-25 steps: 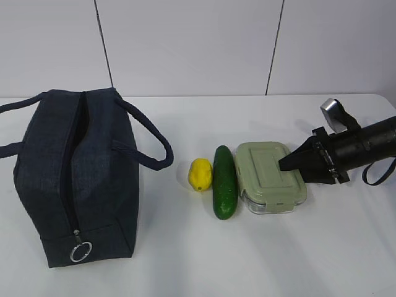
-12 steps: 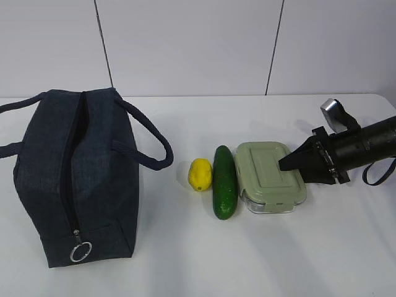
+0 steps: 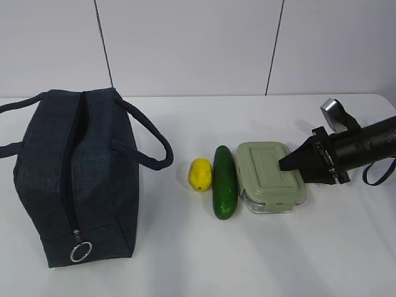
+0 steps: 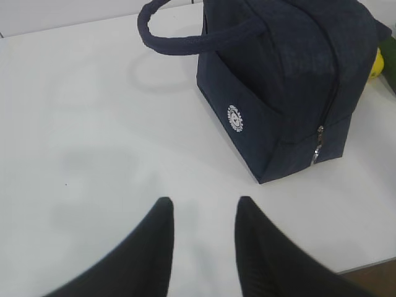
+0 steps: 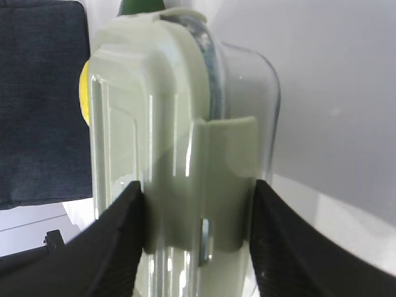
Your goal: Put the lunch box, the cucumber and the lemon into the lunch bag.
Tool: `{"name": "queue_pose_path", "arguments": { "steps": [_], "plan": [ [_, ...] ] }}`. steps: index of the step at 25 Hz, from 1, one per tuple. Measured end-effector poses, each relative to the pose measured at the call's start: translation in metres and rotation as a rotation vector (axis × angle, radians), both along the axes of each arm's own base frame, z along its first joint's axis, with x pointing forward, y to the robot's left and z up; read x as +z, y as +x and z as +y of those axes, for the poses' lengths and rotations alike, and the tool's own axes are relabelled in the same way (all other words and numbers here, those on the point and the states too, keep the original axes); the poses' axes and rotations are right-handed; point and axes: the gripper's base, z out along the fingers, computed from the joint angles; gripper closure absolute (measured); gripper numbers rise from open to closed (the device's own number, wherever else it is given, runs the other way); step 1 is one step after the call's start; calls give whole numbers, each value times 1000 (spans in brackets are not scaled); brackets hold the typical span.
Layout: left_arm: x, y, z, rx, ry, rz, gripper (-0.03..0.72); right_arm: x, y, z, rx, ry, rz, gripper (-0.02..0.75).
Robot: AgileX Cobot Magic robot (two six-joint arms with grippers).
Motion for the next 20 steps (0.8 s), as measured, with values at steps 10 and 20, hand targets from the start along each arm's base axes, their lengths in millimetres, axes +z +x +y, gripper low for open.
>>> {"name": "queue_pose_path", "arguments": {
  "steps": [10, 20],
  "plan": [
    [0, 0, 0, 0, 0, 0, 445, 0, 0, 0, 0, 0, 2, 381],
    [0, 0, 0, 0, 0, 0, 445, 0, 0, 0, 0, 1, 4, 381]
  ]
}}
